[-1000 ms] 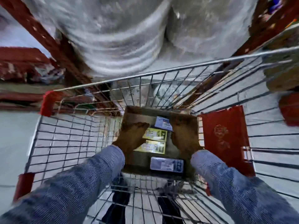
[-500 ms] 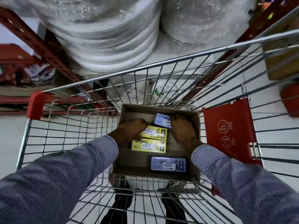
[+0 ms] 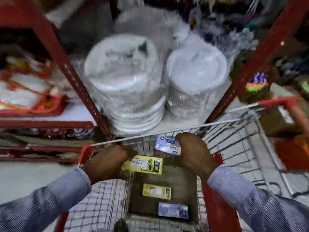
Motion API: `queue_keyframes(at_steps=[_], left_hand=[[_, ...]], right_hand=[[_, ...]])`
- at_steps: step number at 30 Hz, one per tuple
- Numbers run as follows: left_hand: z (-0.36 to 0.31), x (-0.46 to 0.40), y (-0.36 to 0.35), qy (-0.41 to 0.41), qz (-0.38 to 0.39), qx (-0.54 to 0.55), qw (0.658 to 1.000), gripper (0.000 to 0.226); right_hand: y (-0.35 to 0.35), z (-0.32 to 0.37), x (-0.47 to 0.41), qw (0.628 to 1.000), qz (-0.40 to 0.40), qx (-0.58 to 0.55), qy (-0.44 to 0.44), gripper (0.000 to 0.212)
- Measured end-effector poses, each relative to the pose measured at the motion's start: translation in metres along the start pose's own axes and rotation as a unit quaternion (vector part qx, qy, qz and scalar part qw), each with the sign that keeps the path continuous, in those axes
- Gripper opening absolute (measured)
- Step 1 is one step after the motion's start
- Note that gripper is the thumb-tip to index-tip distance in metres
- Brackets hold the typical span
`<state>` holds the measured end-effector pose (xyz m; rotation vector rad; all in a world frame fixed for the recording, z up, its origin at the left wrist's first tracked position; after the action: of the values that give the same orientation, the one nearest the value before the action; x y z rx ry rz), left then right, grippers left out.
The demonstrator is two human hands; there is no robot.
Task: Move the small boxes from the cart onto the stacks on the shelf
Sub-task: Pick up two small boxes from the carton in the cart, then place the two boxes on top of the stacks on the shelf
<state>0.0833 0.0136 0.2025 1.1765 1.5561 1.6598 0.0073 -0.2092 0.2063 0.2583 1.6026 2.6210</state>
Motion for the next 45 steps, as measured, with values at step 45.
queue_keyframes(at_steps=[45], left_hand=[[0.076,-0.005,0.479,0.097,-0.395,-0.137,0.904,0.053]], right_hand=[[0.439,0.151,-0.049,0.905,-0.383,0.147,0.114,0.049]])
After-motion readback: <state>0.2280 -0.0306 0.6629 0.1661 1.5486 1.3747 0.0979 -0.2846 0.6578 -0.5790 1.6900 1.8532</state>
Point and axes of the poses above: each hand's wrist, its own x-axis away from the middle knuckle, its own y-axis out of the back of the hand, z = x × y, the point moved 4 cm from there along -x, towards the middle knuckle, and after that the axes turned 10 degrees about -x, right-handed, at the moved point
